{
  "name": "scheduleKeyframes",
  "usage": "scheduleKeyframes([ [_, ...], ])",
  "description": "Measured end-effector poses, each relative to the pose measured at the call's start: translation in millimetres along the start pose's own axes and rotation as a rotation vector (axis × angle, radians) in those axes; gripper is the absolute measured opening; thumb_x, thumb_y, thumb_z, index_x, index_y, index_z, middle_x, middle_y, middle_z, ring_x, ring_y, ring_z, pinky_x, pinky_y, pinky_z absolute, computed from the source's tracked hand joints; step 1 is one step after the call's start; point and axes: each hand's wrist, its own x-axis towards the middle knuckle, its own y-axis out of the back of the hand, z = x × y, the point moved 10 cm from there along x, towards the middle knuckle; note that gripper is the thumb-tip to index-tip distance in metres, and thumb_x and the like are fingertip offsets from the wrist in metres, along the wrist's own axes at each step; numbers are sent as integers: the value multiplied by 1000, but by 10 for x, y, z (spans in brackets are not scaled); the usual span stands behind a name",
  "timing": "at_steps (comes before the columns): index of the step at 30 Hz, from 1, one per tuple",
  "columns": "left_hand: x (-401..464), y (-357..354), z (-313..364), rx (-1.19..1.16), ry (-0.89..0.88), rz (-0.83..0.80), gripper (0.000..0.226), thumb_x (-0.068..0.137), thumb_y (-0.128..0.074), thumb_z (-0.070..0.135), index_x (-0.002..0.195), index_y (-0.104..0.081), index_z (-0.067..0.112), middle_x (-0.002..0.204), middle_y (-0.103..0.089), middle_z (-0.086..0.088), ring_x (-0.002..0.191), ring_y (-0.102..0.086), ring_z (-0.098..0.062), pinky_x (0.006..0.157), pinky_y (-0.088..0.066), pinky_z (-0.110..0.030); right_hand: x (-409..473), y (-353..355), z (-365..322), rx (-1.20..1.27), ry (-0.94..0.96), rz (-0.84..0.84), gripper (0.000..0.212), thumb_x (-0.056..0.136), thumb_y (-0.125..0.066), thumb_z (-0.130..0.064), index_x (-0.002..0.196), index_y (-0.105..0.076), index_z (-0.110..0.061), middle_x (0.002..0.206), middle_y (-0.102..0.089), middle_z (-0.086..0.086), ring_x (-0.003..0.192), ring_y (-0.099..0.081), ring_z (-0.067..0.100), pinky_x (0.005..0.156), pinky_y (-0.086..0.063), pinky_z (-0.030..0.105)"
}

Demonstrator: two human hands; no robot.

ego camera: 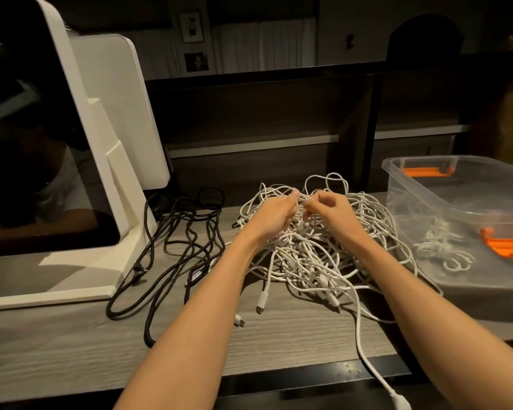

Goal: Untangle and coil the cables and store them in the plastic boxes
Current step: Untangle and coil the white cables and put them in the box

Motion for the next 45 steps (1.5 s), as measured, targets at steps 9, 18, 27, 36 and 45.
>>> scheduleKeyframes([
  [9, -21, 238, -134, -341, 34, 205, 43, 106, -29, 36, 112, -68, 20, 111, -67, 5, 97, -56, -7, 84, -44, -25, 17, -165, 129, -805, -5, -77, 3, 92, -55, -35, 93, -57, -36, 95, -53, -16, 113, -38, 12, 107, -14, 39],
  [18, -87, 62, -122, -1122, 218, 53, 42, 104, -36, 33, 68, -45, 13, 50, -40, 5, 36, -38, -3, 59, -45, -13, 22, -97, 146, -915, -6, 35, 15, 94, -55, -27, 108, -57, -27, 97, -56, -5, 116, -40, 19, 103, -20, 38],
  [27, -52, 254, -190, -133, 157, 197, 44, 107, -25, 31, 68, -39, 17, 61, -44, 2, 50, -36, -8, 42, -27, -16, -81, 39, -321, -450, 322, 186, 26, 84, -62, -42, 86, -74, -19, 68, -66, -11, 72, -56, 15, 78, -45, 40],
  [36, -72, -147, -150, -200, 179, -150, 56, 100, -21, 59, 63, -35, 21, 51, -30, 7, 47, -26, -11, 49, -29, -22, -58, 179, -208, -312, 163, 283, 28, 89, -62, -41, 71, -69, -20, 50, -59, -4, 46, -55, 11, 61, -50, 36],
  [45, 1, 128, -139, -155, 53, 144, 43, 106, -31, 37, 78, -55, 14, 52, -33, 9, 42, -27, -3, 43, -24, -17, -59, -15, -209, -427, 200, 94, 28, 88, -58, -42, 80, -71, -18, 62, -62, -6, 57, -55, 12, 65, -44, 30],
])
